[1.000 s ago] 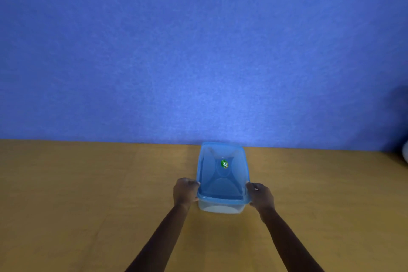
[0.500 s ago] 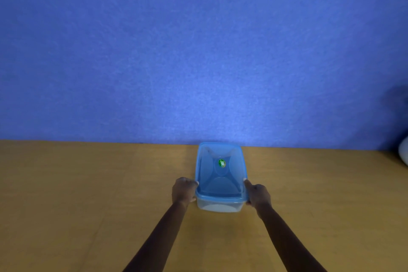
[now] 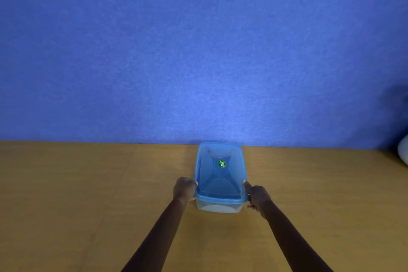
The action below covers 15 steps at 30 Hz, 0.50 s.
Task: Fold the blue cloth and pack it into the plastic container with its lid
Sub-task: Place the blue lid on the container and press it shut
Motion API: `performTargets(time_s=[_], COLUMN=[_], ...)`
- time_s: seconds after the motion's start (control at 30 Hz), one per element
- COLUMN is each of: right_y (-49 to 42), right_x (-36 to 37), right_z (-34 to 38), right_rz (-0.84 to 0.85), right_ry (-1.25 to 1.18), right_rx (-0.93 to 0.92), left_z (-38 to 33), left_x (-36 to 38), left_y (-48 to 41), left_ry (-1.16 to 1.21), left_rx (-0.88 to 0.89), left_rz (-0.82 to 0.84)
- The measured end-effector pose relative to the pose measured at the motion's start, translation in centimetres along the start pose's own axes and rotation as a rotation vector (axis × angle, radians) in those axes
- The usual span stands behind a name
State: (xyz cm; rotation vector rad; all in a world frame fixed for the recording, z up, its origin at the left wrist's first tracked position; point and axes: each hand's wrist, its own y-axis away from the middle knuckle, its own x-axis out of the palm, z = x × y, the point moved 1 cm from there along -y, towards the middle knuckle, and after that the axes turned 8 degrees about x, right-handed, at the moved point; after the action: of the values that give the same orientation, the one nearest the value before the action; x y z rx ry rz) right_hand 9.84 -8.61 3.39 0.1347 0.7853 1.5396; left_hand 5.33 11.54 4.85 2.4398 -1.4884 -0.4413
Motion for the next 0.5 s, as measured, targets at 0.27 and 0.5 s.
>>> performTargets(time_s=[0.27,0.5], right_y=[0.6,0.6], right_x=[-1.4,-2.6], right_z=[0.6,1.8], right_rz=[0.192,0.289], right_ry=[0.054,0.063], right_rx=[0.088,0.159], left_z=[-0.1,-0.3], left_x=[-0.2,-1.3], left_y=[-0.7,-1.3], left_ry=[-0.034,-0.083], left_rx=[-0.043,-0.136], left_rz=[0.059,0.188])
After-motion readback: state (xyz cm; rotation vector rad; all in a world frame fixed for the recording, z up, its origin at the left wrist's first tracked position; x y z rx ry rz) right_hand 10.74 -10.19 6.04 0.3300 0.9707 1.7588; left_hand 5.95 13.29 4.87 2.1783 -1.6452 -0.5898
